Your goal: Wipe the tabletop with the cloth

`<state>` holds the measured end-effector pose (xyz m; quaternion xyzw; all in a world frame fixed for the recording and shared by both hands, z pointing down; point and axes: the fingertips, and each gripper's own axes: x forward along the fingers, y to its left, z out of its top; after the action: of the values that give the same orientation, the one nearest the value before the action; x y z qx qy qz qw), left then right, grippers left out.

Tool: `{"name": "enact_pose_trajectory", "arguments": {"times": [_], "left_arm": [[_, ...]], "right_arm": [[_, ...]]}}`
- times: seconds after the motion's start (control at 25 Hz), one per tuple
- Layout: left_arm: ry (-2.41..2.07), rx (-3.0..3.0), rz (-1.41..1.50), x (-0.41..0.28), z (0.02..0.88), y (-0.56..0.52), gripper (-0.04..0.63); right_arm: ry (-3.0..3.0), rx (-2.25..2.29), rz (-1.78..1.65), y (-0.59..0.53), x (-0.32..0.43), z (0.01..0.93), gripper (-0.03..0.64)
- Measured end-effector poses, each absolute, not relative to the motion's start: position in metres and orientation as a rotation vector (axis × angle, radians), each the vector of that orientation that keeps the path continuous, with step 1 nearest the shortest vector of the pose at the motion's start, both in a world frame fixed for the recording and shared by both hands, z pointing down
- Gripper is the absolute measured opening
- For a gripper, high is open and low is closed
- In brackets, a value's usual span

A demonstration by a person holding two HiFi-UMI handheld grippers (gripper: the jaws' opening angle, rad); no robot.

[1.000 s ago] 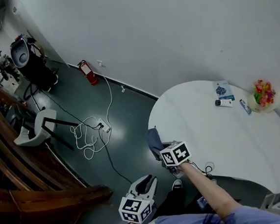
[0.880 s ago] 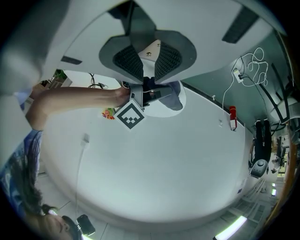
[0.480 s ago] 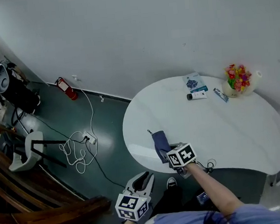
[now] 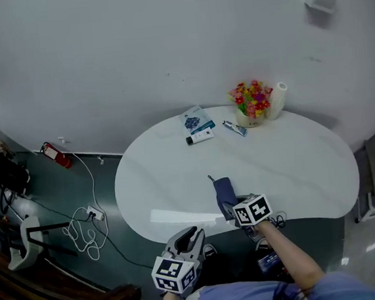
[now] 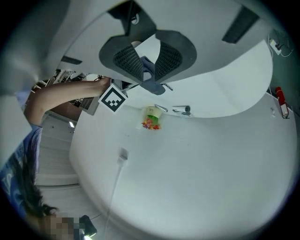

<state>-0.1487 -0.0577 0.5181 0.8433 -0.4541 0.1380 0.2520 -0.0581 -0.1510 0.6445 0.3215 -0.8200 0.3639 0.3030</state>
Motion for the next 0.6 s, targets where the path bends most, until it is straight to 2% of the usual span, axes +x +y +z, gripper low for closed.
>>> {"name": "enact_pose_trajectory", "arguments": {"times": [0.6], "left_arm": [[-0.934, 2.460, 0.427, 0.082, 0.508, -0.080, 0.071]], "right_arm": [[-2.019, 1.308, 1.048, -0.157, 0.269, 0.633, 0.071]]}}
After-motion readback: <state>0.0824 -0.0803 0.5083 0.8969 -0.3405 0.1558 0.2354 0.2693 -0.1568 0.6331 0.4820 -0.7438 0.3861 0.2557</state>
